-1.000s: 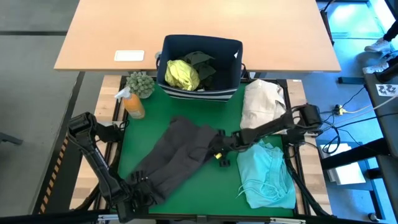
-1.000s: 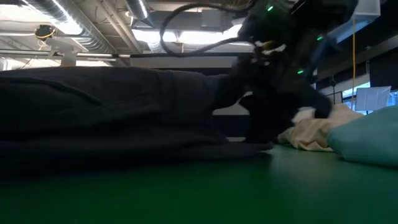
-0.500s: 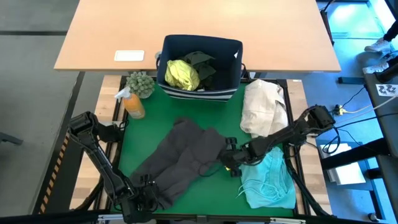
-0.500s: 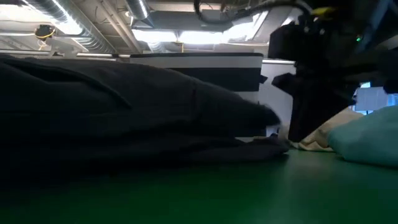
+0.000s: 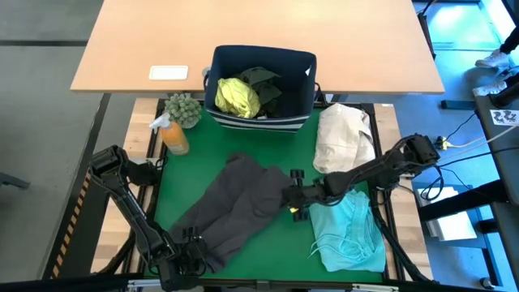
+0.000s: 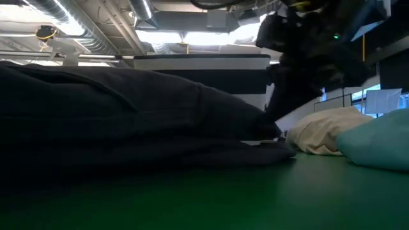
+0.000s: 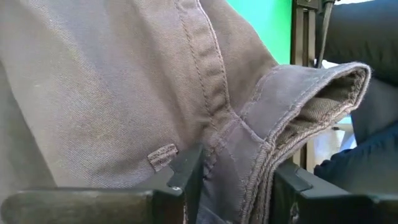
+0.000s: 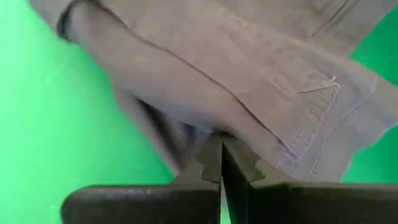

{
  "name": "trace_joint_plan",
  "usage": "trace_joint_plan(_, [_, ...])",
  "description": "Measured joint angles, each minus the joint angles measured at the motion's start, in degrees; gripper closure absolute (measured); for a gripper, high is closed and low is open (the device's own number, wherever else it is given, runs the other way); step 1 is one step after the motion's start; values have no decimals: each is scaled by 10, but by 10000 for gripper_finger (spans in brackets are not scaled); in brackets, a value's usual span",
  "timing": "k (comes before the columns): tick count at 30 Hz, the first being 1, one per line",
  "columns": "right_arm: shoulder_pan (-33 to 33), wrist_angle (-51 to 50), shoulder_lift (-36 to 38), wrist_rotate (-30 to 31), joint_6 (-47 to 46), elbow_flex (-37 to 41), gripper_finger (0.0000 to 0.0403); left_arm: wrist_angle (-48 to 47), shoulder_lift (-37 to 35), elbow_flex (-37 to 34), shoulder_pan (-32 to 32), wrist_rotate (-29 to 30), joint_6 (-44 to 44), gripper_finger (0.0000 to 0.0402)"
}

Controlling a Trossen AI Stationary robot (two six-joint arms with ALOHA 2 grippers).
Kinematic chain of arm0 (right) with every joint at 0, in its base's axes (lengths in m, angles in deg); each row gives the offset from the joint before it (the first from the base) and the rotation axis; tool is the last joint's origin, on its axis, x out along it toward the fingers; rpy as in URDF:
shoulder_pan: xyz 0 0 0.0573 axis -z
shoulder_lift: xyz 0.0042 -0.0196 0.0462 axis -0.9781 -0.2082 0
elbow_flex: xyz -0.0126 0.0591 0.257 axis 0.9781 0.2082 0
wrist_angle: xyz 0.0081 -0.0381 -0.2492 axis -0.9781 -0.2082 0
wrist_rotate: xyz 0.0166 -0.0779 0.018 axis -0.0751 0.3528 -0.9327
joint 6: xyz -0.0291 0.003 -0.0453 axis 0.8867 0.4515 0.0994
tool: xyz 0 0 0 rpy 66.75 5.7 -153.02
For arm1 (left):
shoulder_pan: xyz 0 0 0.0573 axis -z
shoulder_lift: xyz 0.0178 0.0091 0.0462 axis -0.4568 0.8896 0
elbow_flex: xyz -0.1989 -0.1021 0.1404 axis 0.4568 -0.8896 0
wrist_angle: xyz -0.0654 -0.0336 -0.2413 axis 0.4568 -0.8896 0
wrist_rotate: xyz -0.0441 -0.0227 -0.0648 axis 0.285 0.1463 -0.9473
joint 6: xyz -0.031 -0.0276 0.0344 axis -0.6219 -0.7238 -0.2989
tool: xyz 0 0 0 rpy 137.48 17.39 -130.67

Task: Fold laundry
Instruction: Fold the black shorts

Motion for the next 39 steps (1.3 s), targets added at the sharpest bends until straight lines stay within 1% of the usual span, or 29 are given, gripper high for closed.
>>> trace_joint_plan(3, [15, 39, 0, 5, 20, 0, 402, -10, 0, 0, 0, 5, -9, 304])
trace_joint_plan(8, [48, 92, 0, 2, 50, 0, 402, -43, -4, 0, 1, 10, -53, 327])
trace_joint_plan(13, [80, 102, 0, -27, 60, 0, 402, -85, -9, 0, 4, 19, -82, 330])
trace_joint_plan(17, [91, 111, 0, -42, 60, 0, 402, -105, -10, 0, -1, 6, -83, 329])
trace_joint_plan(21, [91, 114, 0, -42, 62, 0, 402, -110, -13, 0, -9, -3, -81, 308])
trace_joint_plan(28, [91, 125, -14, -42, 62, -1, 402, -116, -14, 0, -23, -8, -64, 242])
trace_joint_plan(31, [91, 126, -27, -43, 62, -1, 402, -126, -28, 0, -29, -15, -53, 217])
trace_joint_plan(35, [91, 128, -50, -52, 62, -1, 402, -131, -59, 0, -30, 7, -46, 194])
trace_joint_plan(39, [91, 142, -72, -55, 62, -1, 402, -138, -88, 0, -28, 37, -42, 186])
